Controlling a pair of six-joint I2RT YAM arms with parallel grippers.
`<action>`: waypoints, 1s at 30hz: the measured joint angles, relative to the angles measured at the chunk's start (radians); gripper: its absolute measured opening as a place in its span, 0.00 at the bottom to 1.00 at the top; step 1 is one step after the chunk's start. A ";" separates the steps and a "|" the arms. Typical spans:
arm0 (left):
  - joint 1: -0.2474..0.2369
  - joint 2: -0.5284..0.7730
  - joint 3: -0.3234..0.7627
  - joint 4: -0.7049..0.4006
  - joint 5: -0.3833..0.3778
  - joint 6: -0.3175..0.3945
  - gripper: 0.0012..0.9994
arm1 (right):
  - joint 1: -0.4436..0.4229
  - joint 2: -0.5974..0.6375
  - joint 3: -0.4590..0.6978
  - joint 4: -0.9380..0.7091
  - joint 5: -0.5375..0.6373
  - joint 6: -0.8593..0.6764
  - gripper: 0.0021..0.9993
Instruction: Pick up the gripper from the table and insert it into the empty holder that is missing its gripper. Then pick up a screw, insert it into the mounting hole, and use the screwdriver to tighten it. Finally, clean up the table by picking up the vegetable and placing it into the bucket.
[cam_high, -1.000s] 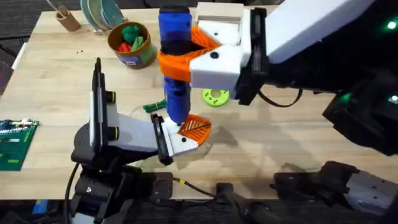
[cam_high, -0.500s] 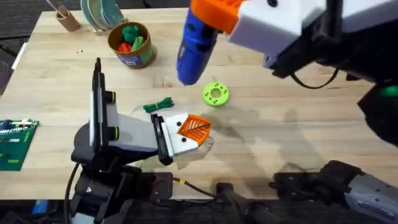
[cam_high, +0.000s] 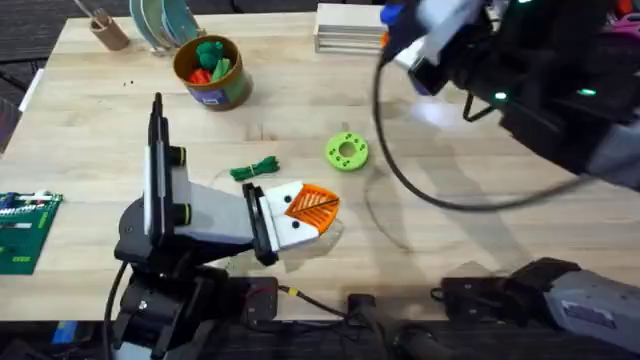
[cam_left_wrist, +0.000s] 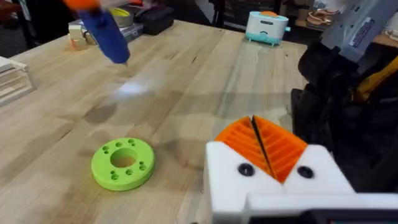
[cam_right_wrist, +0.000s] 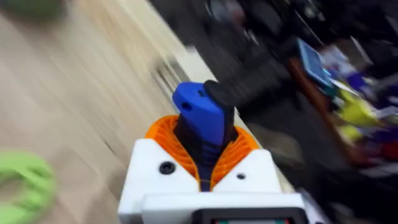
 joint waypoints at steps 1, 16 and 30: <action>0.000 0.000 0.000 0.000 0.000 0.000 0.01 | -0.005 0.027 0.000 0.000 0.031 -0.048 0.06; 0.000 0.000 0.000 0.000 0.000 0.000 0.01 | -0.010 0.425 0.000 0.017 0.336 -0.313 0.06; 0.000 0.000 0.000 0.000 0.000 0.000 0.03 | 0.047 0.434 0.001 0.017 0.360 -0.142 0.99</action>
